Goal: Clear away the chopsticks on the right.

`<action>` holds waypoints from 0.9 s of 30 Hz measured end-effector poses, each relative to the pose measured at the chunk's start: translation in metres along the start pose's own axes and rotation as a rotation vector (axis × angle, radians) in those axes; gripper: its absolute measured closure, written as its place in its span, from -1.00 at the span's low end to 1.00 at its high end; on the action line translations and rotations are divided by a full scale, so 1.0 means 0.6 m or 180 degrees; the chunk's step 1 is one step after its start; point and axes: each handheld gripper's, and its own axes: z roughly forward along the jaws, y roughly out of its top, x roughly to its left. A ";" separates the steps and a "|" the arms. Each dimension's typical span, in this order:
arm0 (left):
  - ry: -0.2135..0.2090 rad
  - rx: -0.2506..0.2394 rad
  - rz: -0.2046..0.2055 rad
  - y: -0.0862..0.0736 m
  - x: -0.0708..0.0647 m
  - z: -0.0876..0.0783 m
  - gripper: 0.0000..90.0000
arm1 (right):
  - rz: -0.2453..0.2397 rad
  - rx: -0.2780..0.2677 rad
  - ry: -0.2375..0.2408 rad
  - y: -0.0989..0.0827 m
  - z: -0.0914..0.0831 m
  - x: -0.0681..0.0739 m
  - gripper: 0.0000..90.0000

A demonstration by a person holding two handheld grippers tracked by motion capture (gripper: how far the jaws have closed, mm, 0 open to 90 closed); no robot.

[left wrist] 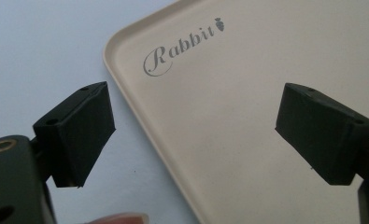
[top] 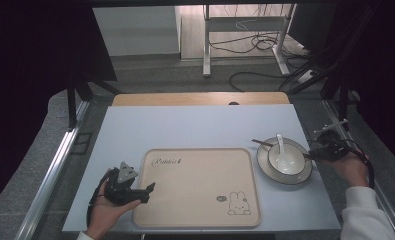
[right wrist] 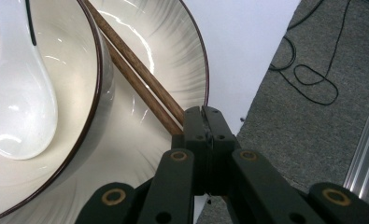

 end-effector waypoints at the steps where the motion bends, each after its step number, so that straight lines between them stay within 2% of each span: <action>1: -0.0004 0.0004 -0.0004 0.000 0.000 0.000 -0.74 | -0.0002 0.0004 0.0007 0.000 0.000 0.000 0.98; 7: -0.0002 0.0003 0.0007 0.000 0.000 0.000 -0.74 | -0.0028 0.0100 0.0050 -0.002 0.004 0.001 0.98; 14: -0.0005 0.0009 0.0009 0.000 0.000 0.000 -0.74 | -0.0089 0.0020 0.0054 0.007 -0.011 0.008 0.97; 15: -0.0006 0.0009 0.0011 0.000 0.000 0.000 -0.74 | -0.0098 -0.0006 0.0052 0.008 -0.015 0.007 0.91; 17: -0.0004 0.0008 0.0009 0.000 0.000 0.000 -0.74 | -0.0126 -0.0034 -0.0028 0.007 -0.023 0.003 0.64; 20: 0.0003 0.0007 0.0010 0.000 0.000 0.000 -0.74 | -0.0226 0.0044 -0.0156 0.001 -0.032 -0.005 0.29; 22: -0.0004 0.0009 0.0009 0.000 0.000 0.000 -0.74 | -0.0256 0.0099 -0.0160 -0.004 -0.031 -0.013 0.22; 27: -0.0013 0.0017 0.0026 0.001 -0.002 0.002 -0.74 | -0.0342 0.0209 -0.0050 -0.007 -0.015 -0.028 0.25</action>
